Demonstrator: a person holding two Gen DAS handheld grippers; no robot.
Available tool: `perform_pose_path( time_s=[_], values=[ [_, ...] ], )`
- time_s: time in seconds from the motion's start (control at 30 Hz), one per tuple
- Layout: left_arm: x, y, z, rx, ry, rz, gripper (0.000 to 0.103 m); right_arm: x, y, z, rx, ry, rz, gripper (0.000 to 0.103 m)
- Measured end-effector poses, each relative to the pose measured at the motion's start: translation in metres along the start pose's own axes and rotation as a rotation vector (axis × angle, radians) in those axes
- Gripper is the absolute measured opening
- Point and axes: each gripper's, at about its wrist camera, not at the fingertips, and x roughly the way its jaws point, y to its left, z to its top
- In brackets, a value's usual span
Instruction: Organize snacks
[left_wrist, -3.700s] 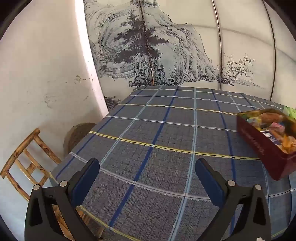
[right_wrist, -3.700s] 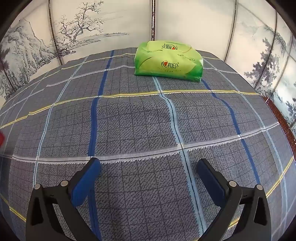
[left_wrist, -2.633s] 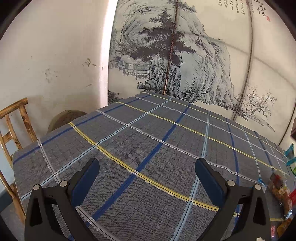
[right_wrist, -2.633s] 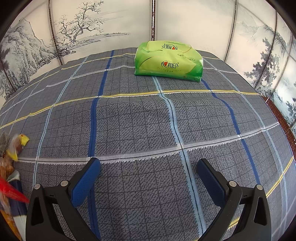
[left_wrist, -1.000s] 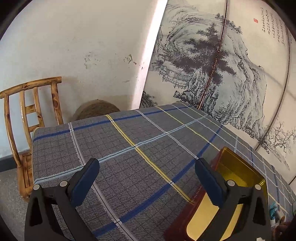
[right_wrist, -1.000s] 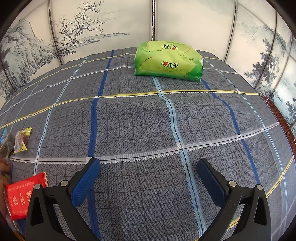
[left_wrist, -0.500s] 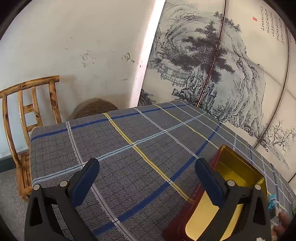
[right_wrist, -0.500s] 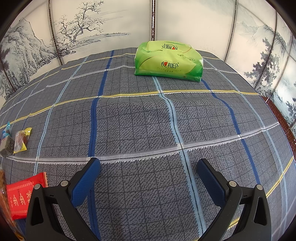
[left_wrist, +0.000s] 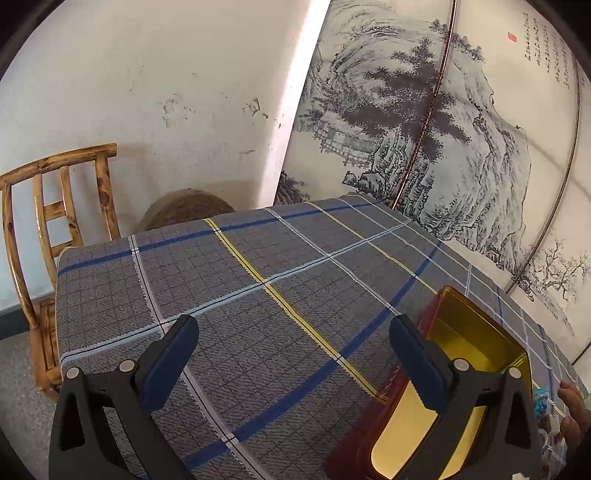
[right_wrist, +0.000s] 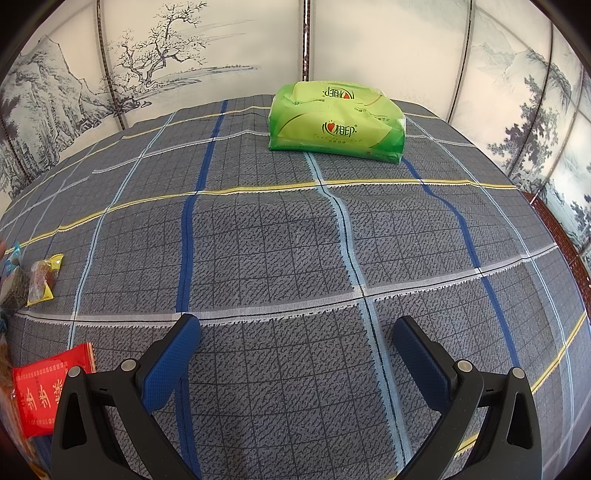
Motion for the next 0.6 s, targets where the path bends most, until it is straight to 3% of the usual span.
perform_pose_path(
  time_s=[0.6],
  values=[
    [-0.0002,0.0032,-0.0008,-0.014,-0.001,0.004,0.102,0.0000,0.0000,0.0000,0.000,0.000,0.000,0.103]
  ],
)
